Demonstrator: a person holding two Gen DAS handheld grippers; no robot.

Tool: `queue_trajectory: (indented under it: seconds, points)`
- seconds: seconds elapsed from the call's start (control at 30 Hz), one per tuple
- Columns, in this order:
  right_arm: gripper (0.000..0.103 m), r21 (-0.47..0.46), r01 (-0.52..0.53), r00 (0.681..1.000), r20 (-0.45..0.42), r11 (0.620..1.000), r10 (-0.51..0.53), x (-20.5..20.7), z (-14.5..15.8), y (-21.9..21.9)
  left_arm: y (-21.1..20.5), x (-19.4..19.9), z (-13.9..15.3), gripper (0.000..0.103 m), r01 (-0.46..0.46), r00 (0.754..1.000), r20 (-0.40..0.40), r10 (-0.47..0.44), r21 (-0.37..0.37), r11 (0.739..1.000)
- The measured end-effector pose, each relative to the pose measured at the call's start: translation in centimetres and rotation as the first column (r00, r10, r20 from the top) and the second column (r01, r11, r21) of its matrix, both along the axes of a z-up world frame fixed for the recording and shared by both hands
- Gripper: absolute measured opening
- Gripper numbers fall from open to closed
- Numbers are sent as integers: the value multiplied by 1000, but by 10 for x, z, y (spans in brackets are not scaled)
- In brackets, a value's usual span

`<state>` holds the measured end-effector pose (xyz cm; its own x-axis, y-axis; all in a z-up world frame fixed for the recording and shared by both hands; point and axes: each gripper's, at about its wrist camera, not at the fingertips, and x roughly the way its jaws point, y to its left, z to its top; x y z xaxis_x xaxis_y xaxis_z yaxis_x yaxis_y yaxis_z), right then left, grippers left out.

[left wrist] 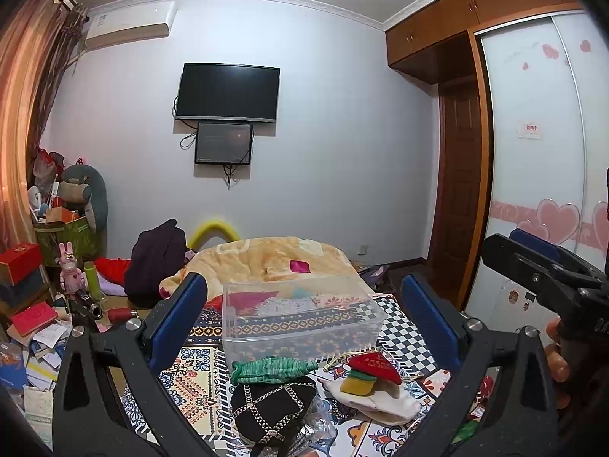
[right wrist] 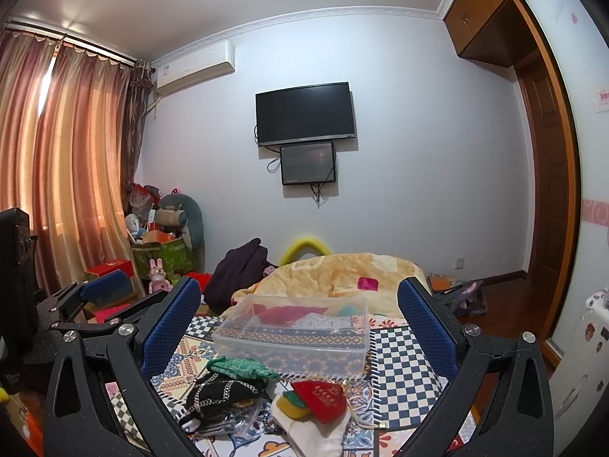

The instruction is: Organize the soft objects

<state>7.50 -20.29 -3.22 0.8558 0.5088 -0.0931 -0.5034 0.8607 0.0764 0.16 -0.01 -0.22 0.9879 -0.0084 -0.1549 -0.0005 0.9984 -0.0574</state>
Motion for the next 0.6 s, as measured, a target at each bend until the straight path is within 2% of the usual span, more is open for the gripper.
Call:
queue_trajectory:
  seconds: [0.23, 0.57, 0.6]
  points:
    - [103, -1, 0, 1000, -1, 1000, 0, 0, 0, 1, 0, -1, 1, 103, 2, 1000, 4, -2, -10, 1000]
    - [103, -5, -1, 1000, -24, 1000, 1, 7, -3, 0, 2, 6, -2, 103, -4, 999, -35, 4, 1, 1000]
    - [103, -8, 0, 1000, -29, 1000, 0, 8, -3, 0, 3, 6, -3, 103, -3, 999, -36, 2, -20, 1000]
